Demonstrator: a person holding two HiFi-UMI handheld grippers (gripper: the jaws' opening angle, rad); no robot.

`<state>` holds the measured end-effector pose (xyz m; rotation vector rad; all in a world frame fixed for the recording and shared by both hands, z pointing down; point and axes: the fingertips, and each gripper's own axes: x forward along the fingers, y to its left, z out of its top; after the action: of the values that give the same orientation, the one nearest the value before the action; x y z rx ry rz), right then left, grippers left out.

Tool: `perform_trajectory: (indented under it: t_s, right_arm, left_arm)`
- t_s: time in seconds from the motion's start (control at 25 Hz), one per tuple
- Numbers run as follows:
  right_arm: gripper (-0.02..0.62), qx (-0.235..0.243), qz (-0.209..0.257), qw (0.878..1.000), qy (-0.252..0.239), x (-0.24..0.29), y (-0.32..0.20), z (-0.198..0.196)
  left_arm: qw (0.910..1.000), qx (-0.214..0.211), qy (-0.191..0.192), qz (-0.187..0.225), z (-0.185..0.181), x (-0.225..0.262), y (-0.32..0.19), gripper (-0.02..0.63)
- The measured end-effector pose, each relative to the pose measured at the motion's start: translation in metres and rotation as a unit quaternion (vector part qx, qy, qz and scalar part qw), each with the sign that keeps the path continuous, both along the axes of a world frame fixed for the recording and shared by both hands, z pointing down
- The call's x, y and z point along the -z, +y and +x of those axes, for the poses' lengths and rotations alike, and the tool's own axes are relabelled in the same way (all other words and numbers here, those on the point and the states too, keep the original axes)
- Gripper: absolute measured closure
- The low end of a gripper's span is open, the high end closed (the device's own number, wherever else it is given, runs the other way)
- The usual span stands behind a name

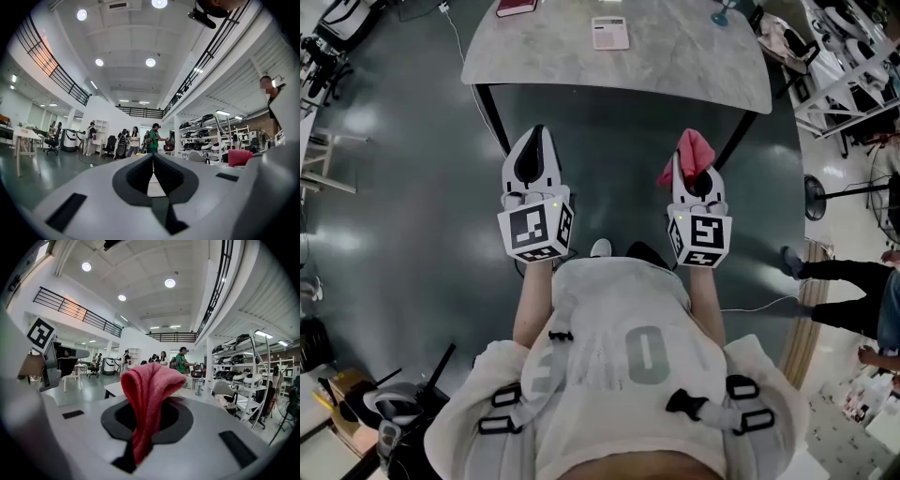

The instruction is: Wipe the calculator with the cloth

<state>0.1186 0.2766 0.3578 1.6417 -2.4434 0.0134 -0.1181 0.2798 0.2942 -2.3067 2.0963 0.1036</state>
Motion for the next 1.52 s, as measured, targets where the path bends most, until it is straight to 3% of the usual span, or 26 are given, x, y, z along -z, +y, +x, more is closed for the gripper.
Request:
perform_trajectory:
  t_s: [0.32,0.6,1.16,1.52]
  right_arm:
    - [0.540,-0.022,-0.023,0.999,-0.002,-0.019,-0.023,-0.023]
    - [0.540,-0.020,0.000,1.000,-0.003,-0.023,-0.089,-0.021]
    - [0.540,0.006,-0.005,1.000,-0.025,-0.004,-0.272,-0.014]
    - [0.540,0.023,0.032,0.999,-0.019,0.026,-0.405,-0.015]
  left_arm:
    - [0.9996,-0.009,0.011,-0.024,-0.037,-0.026,-0.035,0.583]
    - [1.0000,0.001,0.006,0.001,-0.042,-0.021,-0.093,0.583]
    - [0.9991,0.024,-0.012,0.033,-0.033,0.011,-0.255,0.583]
    - [0.9971,0.047,-0.016,0.057,-0.036,0.036,-0.379,0.583]
